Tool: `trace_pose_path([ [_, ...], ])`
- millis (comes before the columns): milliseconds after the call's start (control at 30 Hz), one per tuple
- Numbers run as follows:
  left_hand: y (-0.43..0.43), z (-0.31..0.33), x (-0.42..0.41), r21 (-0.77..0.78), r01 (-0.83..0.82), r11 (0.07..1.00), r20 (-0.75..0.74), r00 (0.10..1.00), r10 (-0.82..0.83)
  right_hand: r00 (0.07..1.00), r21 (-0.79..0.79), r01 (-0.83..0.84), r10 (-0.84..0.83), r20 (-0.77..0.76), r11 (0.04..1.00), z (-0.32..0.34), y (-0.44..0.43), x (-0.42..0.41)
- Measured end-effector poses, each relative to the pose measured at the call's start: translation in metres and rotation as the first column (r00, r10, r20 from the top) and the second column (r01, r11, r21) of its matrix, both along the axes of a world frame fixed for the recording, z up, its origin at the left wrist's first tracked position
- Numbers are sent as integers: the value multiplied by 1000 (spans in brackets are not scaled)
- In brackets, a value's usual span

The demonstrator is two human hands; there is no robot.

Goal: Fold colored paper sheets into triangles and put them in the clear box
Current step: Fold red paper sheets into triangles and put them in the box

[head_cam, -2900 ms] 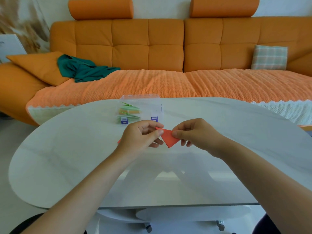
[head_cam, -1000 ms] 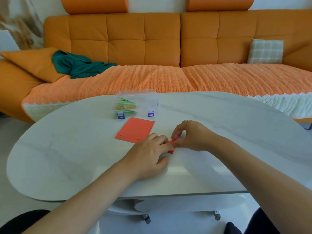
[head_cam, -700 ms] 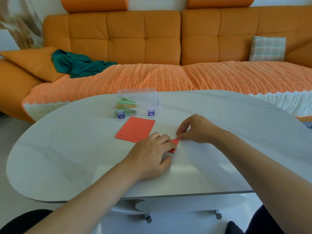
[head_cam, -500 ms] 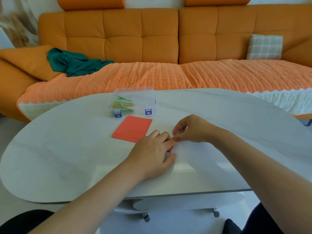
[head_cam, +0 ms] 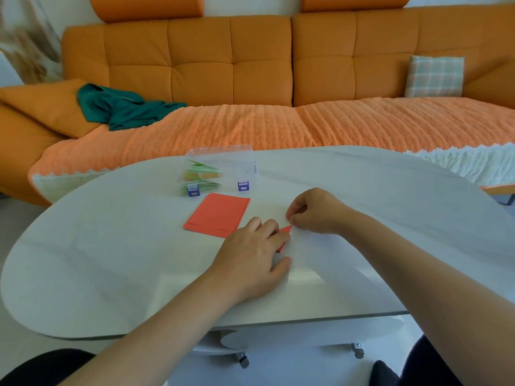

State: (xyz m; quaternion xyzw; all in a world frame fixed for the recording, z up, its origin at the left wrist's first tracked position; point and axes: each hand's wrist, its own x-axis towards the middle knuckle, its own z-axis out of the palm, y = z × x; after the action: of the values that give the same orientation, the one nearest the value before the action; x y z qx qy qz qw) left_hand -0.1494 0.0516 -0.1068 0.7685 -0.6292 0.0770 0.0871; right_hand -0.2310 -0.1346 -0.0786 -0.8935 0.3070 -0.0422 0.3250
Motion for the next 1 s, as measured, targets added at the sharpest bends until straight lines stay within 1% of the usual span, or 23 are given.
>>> trace_pose_path([
  [100,0,1,0,5,-18,1000,-37,999,18,999,26,-33,33,4,999,-3,5,-5],
  [267,4,1,0,4,-8,1000,-137,990,9,1000,13,-17,17,-15,1000,-1,9,-5],
  [367,11,1,0,-25,21,999,-222,975,-26,999,18,-14,15,-31,1000,0,9,-3],
  [533,23,-1,3,-28,49,998,-336,940,-56,999,22,-16,17,-33,1000,2,10,-4],
  [600,28,-2,6,-30,61,998,-362,930,-67,999,24,-15,16,-35,1000,2,10,-4],
  [833,33,-1,7,-19,75,997,-338,938,-77,998,14,-32,33,-47,999,3,12,-4],
  [933,23,2,6,-58,50,997,-282,957,-65,999,8,-34,35,-42,999,3,13,-4],
  [1000,13,2,6,-89,21,996,-274,961,-45,998,11,-41,41,-42,999,3,14,-5],
])
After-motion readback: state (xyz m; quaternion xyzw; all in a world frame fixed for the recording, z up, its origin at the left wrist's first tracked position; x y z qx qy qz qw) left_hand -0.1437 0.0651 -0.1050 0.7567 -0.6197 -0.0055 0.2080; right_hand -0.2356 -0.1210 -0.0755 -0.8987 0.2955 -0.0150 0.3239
